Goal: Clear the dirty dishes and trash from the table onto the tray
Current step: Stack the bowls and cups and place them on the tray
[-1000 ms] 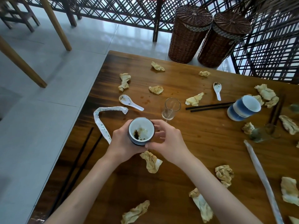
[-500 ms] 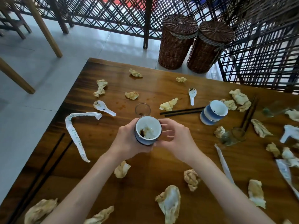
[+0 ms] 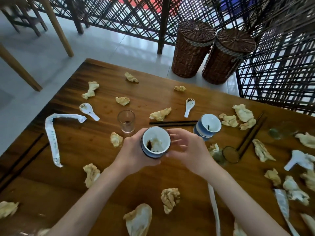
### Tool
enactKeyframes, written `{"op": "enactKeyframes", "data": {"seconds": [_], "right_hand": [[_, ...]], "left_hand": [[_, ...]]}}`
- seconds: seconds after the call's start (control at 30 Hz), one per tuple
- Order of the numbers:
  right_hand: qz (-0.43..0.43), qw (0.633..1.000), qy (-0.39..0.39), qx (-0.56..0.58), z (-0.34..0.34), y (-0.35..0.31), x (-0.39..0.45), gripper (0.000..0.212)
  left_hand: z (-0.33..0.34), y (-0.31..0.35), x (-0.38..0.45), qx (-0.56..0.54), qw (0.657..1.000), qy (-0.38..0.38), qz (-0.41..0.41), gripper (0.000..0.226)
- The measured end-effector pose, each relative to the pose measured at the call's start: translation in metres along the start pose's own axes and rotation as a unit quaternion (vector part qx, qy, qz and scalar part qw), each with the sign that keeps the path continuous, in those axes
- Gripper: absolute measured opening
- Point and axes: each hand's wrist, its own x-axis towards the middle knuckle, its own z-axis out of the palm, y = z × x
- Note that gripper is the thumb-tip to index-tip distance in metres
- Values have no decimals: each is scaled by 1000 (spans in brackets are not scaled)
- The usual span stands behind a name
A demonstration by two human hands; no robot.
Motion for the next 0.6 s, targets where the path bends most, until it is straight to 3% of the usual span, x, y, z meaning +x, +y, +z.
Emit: {"op": "enactKeyframes", "data": {"seconds": [0.1, 0.23, 0.3, 0.47, 0.6], "right_hand": [[8, 997, 60, -37, -21, 16, 2, 59], [29, 946, 320, -35, -45, 38, -3, 46], [64, 919, 388, -9, -49, 51, -3, 54], [164, 930, 327, 23, -46, 74, 13, 111], [197, 926, 309, 87, -33, 82, 30, 123]], "left_hand": [[12, 6, 0, -6, 1000, 5, -6, 86], [23, 11, 1, -11, 1000, 8, -24, 84], [26, 13, 2, -6, 1000, 13, -28, 84], [27, 17, 2, 0, 999, 27, -31, 80], [24, 18, 1, 2, 999, 38, -26, 76]]}}
